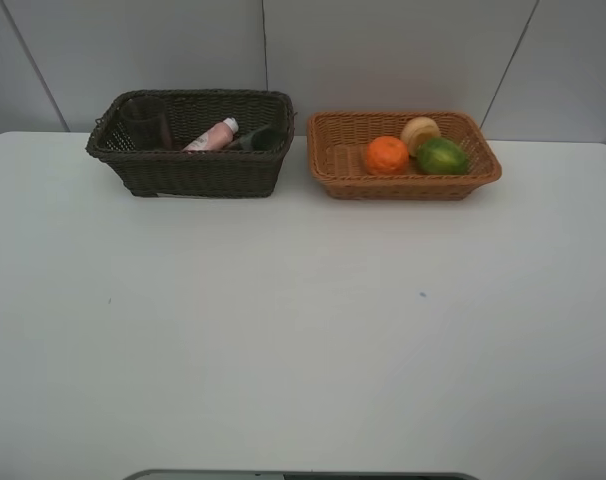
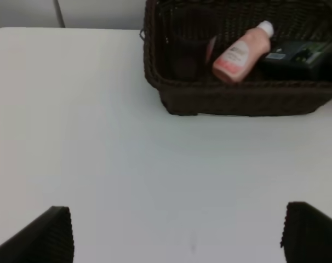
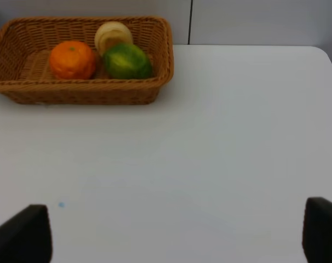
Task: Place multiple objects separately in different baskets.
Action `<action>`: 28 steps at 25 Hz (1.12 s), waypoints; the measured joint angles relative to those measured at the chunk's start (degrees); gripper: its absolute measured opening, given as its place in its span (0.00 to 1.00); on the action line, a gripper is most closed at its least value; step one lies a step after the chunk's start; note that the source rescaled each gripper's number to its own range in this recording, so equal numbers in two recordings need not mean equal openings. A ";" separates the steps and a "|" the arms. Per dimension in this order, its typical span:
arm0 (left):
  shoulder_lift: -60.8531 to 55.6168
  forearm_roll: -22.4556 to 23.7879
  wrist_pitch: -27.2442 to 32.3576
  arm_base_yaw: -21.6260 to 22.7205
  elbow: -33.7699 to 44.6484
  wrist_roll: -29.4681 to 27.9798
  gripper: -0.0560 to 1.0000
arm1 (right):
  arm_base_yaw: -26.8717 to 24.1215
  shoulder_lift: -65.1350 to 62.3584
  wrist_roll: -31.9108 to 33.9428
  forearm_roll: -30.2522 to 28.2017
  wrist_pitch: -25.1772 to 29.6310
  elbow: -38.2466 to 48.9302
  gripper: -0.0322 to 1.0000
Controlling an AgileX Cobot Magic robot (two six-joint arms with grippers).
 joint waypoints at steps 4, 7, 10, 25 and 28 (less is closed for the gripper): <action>-12.84 -1.59 4.90 0.00 2.15 0.00 0.98 | 0.00 0.00 0.00 0.00 0.00 0.00 0.93; -20.72 -1.59 7.14 0.00 4.04 0.17 0.98 | 0.00 0.00 0.00 0.00 0.00 0.00 0.93; -27.17 -1.59 9.28 0.00 7.65 0.17 0.98 | 0.00 0.00 0.00 0.00 0.00 0.00 0.93; -35.09 8.72 12.48 0.00 15.98 0.82 0.98 | 0.00 0.00 0.00 0.00 0.00 0.00 0.93; -35.13 9.79 12.42 0.00 16.18 0.58 0.98 | 0.00 0.00 0.00 0.00 0.00 0.00 0.93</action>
